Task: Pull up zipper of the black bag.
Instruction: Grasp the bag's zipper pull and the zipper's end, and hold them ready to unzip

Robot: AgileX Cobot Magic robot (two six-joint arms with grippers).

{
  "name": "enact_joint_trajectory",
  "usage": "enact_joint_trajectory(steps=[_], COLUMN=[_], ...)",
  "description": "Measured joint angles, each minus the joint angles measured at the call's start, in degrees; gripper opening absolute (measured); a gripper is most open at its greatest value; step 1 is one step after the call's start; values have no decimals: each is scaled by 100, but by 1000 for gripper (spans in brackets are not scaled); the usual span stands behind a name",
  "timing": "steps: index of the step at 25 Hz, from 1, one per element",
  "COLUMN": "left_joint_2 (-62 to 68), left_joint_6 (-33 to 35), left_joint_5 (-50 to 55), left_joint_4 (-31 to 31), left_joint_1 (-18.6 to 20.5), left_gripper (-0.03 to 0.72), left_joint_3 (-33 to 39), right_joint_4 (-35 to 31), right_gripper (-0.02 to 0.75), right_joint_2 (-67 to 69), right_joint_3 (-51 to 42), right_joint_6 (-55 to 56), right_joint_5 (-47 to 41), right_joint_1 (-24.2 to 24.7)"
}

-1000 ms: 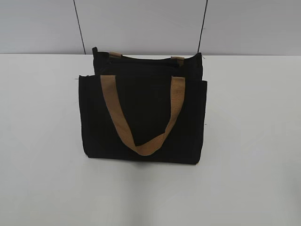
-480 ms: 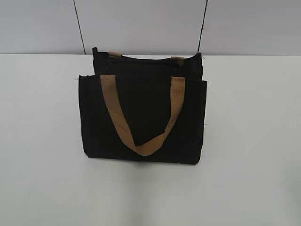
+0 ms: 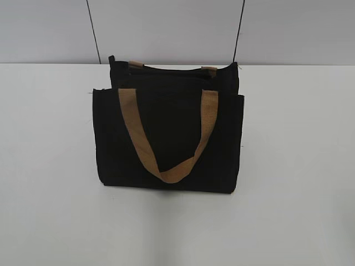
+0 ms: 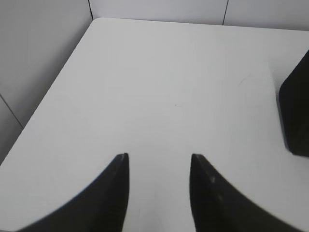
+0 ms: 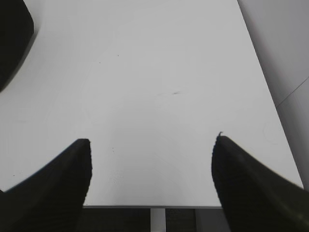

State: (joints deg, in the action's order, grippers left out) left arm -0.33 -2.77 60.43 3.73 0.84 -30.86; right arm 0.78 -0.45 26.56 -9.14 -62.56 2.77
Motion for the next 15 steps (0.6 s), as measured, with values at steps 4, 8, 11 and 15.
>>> enact_joint_trajectory(steps=[4, 8, 11, 15], left_joint_2=[0, 0, 88, 568], left_joint_6=[0, 0, 0, 0], left_joint_5=[-20, -463, -1244, -3045], left_joint_4=[-17, -17, -10, 10], left_joint_1=[0, 0, 0, 0], left_gripper=[314, 406, 490, 489], left_joint_3=[-37, -318, -355, -59], right_joint_4=[0, 0, 0, 0], right_gripper=[588, 588, 588, 588], right_joint_2=[0, 0, 0, 0], right_joint_3=[0, 0, 0, 0], right_joint_6=[0, 0, 0, 0], right_joint_5=[0, 0, 0, 0], right_joint_1=[0, 0, 0, 0])
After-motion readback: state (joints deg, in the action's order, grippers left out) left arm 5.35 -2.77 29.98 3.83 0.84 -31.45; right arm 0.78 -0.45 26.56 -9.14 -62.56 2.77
